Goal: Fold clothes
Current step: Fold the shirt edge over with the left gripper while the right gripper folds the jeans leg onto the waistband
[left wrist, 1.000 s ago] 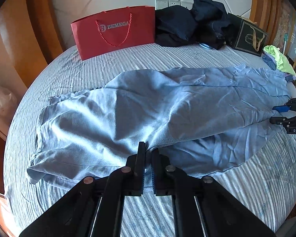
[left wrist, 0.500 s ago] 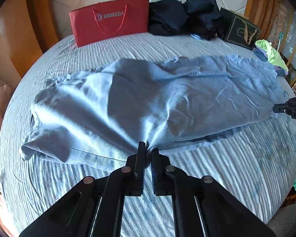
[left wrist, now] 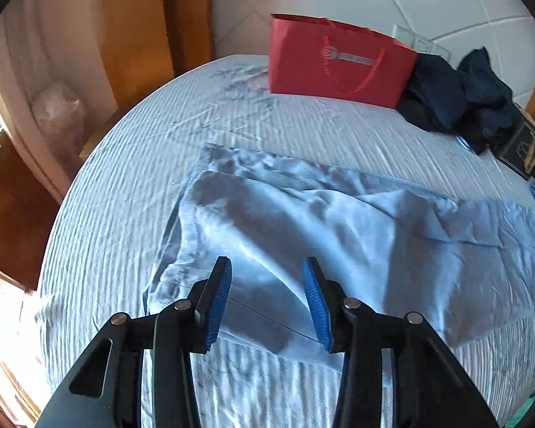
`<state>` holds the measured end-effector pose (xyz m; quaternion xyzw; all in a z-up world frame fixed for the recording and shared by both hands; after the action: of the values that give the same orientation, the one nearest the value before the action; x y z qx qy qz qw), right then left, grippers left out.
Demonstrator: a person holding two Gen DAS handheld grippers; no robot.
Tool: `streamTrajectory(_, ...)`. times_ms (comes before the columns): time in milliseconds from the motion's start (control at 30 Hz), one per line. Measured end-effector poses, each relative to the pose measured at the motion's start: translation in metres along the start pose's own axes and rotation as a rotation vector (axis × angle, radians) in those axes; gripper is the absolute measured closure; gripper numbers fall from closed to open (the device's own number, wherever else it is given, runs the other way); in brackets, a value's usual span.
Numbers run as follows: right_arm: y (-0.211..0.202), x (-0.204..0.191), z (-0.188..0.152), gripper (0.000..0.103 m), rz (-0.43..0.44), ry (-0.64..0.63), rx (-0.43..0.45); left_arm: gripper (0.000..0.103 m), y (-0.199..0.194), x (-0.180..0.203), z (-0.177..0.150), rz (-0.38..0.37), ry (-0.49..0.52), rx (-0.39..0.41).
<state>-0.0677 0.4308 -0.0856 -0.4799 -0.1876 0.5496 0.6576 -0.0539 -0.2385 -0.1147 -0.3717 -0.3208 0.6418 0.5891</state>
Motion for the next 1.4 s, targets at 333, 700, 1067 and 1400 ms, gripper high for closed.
streamTrajectory(333, 0.035, 0.041, 0.047, 0.017, -0.059, 0.111, -0.037, 0.061, 0.044, -0.034, 0.022, -0.037, -0.020, -0.024)
streamTrajectory(700, 0.091, 0.025, 0.021, 0.014, -0.121, 0.075, -0.176, 0.061, 0.071, -0.045, 0.049, -0.032, 0.017, -0.036)
streamTrajectory(1067, 0.108, 0.021, 0.013, 0.000, -0.181, 0.016, -0.214, 0.102, 0.074, -0.041, 0.072, 0.124, 0.128, -0.001)
streamTrajectory(1400, 0.107, 0.023, 0.009, 0.000, -0.220, 0.002, -0.205, 0.061, 0.104, -0.081, 0.105, 0.171, 0.057, -0.050)
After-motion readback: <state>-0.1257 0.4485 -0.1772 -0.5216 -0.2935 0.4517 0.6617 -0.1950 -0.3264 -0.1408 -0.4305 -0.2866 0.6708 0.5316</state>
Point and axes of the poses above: each gripper's, at about its wrist camera, not at the fingertips, and y roughly the way its jaws point, x to its right, z to its top, the point moved 4 cm from there along y, roughly the way its jaws point, and after that the axes turned 12 degrees about y, right-handed, at the moved point
